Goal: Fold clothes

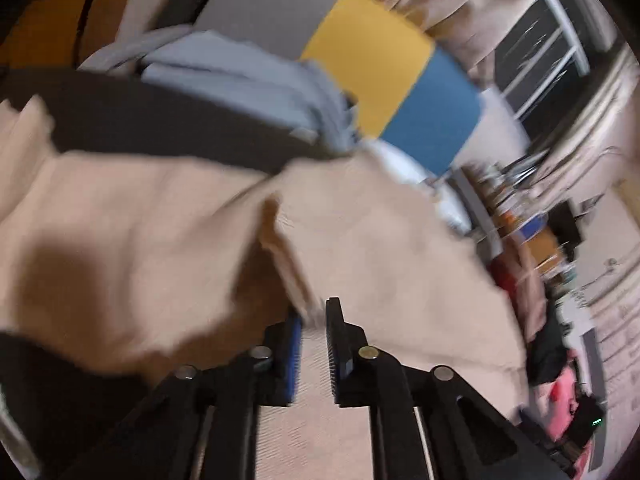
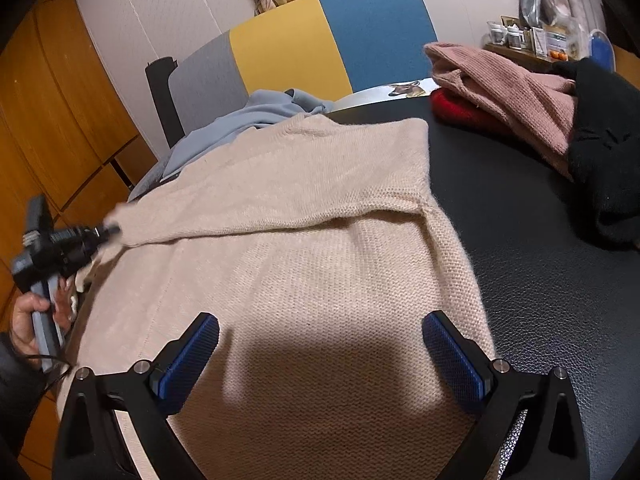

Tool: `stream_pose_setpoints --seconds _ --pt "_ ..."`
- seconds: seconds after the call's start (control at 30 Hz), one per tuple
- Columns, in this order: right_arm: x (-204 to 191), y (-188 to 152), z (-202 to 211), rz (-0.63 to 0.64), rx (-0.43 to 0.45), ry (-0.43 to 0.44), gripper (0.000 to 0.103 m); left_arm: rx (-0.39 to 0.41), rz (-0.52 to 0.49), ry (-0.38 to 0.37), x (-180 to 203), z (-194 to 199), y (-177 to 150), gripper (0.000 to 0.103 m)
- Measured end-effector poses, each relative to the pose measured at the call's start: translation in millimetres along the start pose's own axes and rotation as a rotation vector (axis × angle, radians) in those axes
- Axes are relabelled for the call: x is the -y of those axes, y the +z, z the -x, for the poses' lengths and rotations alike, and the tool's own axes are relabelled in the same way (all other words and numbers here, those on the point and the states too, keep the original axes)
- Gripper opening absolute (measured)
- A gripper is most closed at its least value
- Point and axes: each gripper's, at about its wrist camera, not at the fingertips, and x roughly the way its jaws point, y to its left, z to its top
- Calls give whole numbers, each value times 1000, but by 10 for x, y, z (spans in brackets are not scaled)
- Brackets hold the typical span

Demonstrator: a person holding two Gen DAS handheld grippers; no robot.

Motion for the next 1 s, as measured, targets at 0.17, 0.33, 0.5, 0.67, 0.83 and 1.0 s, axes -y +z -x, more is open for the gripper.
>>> stream_pose_setpoints --seconds 0.17,0.33,0.5,0.67,0.83,1.0 --pt "-13 -3 -8 6 -3 -6 103 170 100 -99 -373 482 349 25" --pt "-99 -25 -28 34 -15 -46 103 3 14 124 -509 110 859 24" --pt "-123 -34 -32 41 -26 -59 103 -85 -127 403 -560 -265 845 18" --pt "-221 9 -45 93 -87 -84 103 -34 -70 511 -705 -203 873 18" --pt "-312 352 71 97 -41 -10 103 116 -15 378 -374 154 812 24" --pt "-361 955 -189 76 12 17 103 113 -176 183 293 0 674 27"
